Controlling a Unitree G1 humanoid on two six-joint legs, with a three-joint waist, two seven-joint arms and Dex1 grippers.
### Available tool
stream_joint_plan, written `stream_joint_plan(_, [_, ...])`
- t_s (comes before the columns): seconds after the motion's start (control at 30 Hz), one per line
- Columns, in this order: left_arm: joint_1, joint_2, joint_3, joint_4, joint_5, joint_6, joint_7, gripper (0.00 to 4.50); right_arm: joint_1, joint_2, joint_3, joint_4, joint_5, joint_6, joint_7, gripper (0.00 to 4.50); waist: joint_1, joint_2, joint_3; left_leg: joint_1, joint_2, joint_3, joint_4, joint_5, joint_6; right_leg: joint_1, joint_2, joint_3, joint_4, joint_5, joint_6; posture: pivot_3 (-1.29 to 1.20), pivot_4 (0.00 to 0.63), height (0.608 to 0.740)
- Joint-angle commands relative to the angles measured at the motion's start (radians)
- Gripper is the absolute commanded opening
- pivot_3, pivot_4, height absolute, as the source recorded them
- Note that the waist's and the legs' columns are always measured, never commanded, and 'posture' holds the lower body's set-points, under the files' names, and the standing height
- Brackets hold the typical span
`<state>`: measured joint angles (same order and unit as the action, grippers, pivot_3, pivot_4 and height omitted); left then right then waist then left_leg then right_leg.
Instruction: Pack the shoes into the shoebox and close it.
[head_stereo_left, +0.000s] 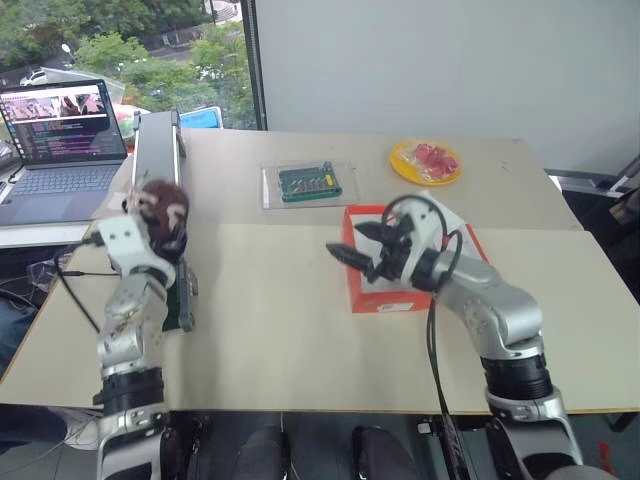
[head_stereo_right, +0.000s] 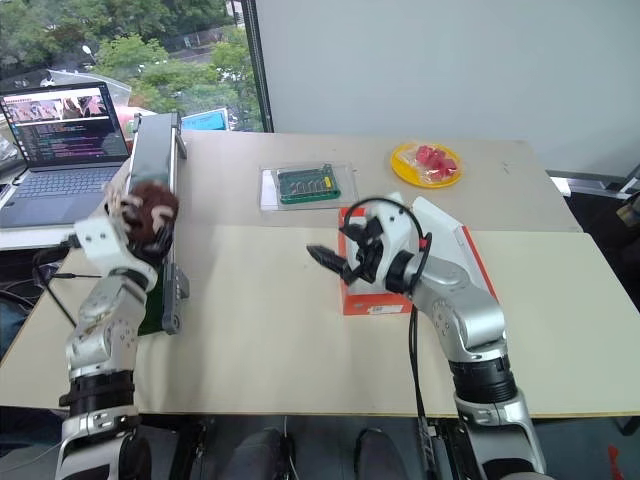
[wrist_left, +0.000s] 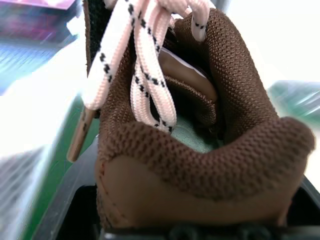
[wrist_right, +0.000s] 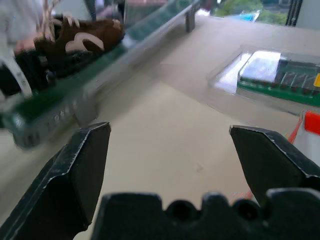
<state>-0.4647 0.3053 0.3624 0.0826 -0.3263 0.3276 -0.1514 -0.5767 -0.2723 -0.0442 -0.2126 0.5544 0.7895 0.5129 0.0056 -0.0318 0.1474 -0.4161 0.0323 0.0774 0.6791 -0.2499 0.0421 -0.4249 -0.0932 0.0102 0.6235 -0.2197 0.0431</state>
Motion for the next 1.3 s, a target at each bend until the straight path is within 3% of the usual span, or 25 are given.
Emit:
stream_joint_plan(0.03, [-0.082, -0.047, -0.103, -0.152, -0.073, 0.005, -0.081, 2.72, -0.118, 0.094, -0.208, 0.033, 0.197, 0.108, -0.172, 4.50, 0.000, 0.000, 0.000, 0.000, 0.000, 0.000, 0.000, 0.000, 0.000, 0.000, 0.000, 0.000, 0.000, 0.000, 0.000, 0.00, 0.150, 0.740])
stream_joint_plan(0.2, [-0.112, -0.147, -0.254, -0.261, -0.126, 0.104, -0.122, 2.72, -0.219, 0.205, -0.413, 0.099, 0.455, 0.208, -0.413, 4.50, 0.002, 0.000, 0.000, 0.000, 0.000, 0.000, 0.000, 0.000, 0.000, 0.000, 0.000, 0.000, 0.000, 0.000, 0.000, 0.00, 0.150, 0.740])
stream_joint_plan(0.4, [-0.111, -0.193, -0.323, -0.293, -0.161, 0.152, -0.153, 2.72, -0.230, 0.229, -0.457, 0.093, 0.617, 0.222, -0.561, 4.50, -0.023, 0.000, 0.000, 0.000, -0.001, 0.002, 0.000, 0.000, 0.000, 0.000, 0.002, 0.002, 0.000, 0.000, 0.000, 0.00, 0.150, 0.740])
stream_joint_plan(0.93, [-0.107, -0.263, -0.408, -0.315, -0.197, 0.219, -0.186, 2.72, -0.208, 0.192, -0.388, 0.088, 0.654, 0.149, -0.638, 4.50, -0.022, 0.000, 0.000, 0.000, -0.001, 0.001, 0.000, 0.000, 0.000, 0.000, 0.002, 0.002, 0.000, 0.000, 0.001, 0.00, 0.150, 0.740])
stream_joint_plan(1.03, [-0.110, -0.267, -0.418, -0.310, -0.198, 0.225, -0.194, 2.72, -0.208, 0.193, -0.379, 0.096, 0.649, 0.132, -0.635, 3.77, -0.022, 0.000, 0.000, 0.000, -0.001, 0.001, 0.000, 0.000, 0.000, 0.000, 0.002, 0.002, 0.000, 0.000, 0.001, 0.00, 0.150, 0.740])
stream_joint_plan(1.3, [-0.131, -0.259, -0.373, -0.287, -0.219, 0.243, -0.187, 2.72, -0.210, 0.185, -0.372, 0.114, 0.647, 0.111, -0.627, 0.98, -0.021, 0.000, 0.000, 0.000, -0.001, 0.001, 0.000, 0.000, 0.001, 0.000, 0.002, 0.002, 0.000, 0.000, 0.001, 0.00, 0.150, 0.740])
